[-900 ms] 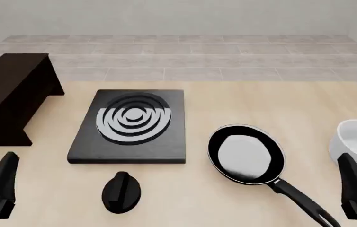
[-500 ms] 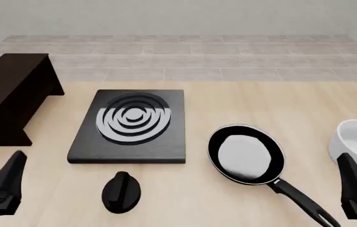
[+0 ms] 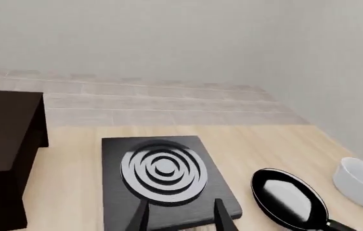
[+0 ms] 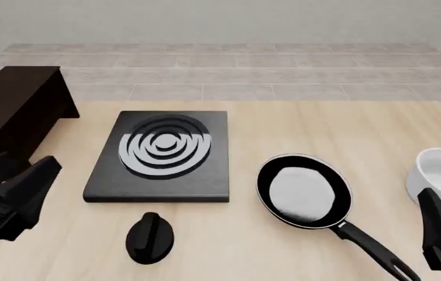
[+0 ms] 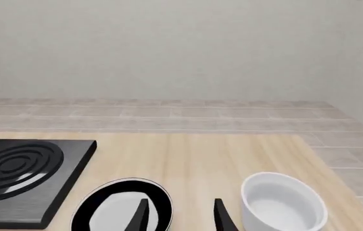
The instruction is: Put the frying pan on top of the cabinet.
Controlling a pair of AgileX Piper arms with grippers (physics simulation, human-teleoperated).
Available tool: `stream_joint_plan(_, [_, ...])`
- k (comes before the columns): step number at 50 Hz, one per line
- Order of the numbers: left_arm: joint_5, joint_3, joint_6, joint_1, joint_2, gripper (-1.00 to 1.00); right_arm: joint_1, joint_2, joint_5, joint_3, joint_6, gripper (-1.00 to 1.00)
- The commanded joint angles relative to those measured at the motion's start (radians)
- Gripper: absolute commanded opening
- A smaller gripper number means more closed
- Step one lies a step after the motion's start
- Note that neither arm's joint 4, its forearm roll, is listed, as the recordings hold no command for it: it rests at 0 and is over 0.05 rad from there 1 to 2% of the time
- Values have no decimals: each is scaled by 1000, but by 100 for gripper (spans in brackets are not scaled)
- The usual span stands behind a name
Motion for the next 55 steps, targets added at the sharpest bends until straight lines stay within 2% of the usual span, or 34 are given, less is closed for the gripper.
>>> stream_joint_plan(1, [-18, -78, -155, -223, 158, 100, 1, -1, 7, -7, -5, 100])
stream_joint_plan(2, [-19, -78, -155, -223, 159, 100, 1, -1, 5, -5, -5, 100])
stream_joint_plan(4, [-64, -77, -220, -290, 222, 100, 0, -2, -1, 2, -5, 100])
stream_joint_plan(6, [-84, -73, -246, -307, 248, 100, 0, -2, 3, -2, -6, 100])
stream_joint_plan(8, [-128, -71, -300, -343, 311, 100, 0, -2, 3, -2, -6, 100])
stream_joint_plan(11, [-154, -77, -308, -362, 337, 100, 0, -1, 6, -5, -5, 100])
stream_joint_plan(13, [-199, -78, -352, -397, 407, 100, 1, 0, 4, -4, -6, 100])
stream_joint_plan(15, [-218, -83, -360, -404, 437, 100, 2, 3, 2, -3, -5, 100])
stream_joint_plan(23, [-377, -90, -467, -502, 657, 100, 2, 9, -5, -1, -6, 100])
stream_joint_plan(26, [-403, -94, -471, -508, 688, 100, 1, 7, -6, 2, -5, 100])
stream_joint_plan(28, [-461, -94, -512, -541, 765, 100, 0, 4, -3, 1, -6, 100])
stream_joint_plan(31, [-476, -107, -518, -555, 799, 100, -1, 6, -5, 0, -6, 100])
stream_joint_plan(41, [-608, -154, -632, -679, 1010, 100, 2, -2, 0, 3, -12, 100])
stream_joint_plan(55, [-731, -184, -713, -728, 1200, 100, 3, -2, 2, -2, -11, 100])
